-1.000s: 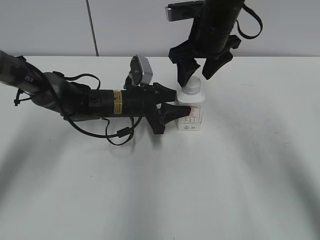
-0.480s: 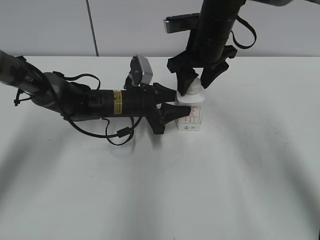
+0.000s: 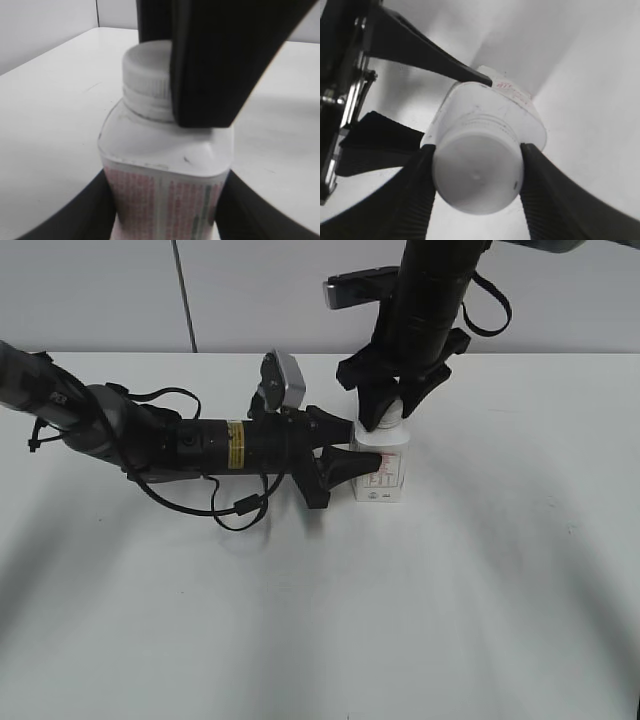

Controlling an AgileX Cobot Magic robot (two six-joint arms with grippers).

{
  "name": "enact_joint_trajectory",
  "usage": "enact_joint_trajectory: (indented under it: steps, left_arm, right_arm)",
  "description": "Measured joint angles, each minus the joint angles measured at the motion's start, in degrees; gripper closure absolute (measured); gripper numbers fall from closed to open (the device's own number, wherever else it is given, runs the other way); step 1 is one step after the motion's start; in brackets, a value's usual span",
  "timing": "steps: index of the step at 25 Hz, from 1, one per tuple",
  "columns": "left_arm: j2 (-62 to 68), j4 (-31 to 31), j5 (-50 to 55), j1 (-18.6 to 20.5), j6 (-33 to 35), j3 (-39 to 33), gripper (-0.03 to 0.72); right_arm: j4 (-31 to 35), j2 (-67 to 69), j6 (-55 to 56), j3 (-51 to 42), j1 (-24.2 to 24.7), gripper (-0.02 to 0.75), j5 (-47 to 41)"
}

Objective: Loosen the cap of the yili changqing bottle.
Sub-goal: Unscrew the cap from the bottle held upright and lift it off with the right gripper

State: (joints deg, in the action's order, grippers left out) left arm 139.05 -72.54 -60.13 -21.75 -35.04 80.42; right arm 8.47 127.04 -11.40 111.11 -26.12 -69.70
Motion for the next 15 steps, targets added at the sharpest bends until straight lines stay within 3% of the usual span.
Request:
enact_joint_trajectory:
  steps: [9, 15]
  left_arm:
    - [0.0, -0.3, -0.1, 0.0, 0.0, 0.0, 0.324]
    - [0.0, -0.3, -0.1, 0.0, 0.1, 0.0, 0.325]
  right_arm:
    - [-0.4, 0.0, -39.6, 0.1, 0.0, 0.342, 0.0]
    - [-0.9, 0.0, -48.3, 0.1, 0.0, 0.342, 0.1]
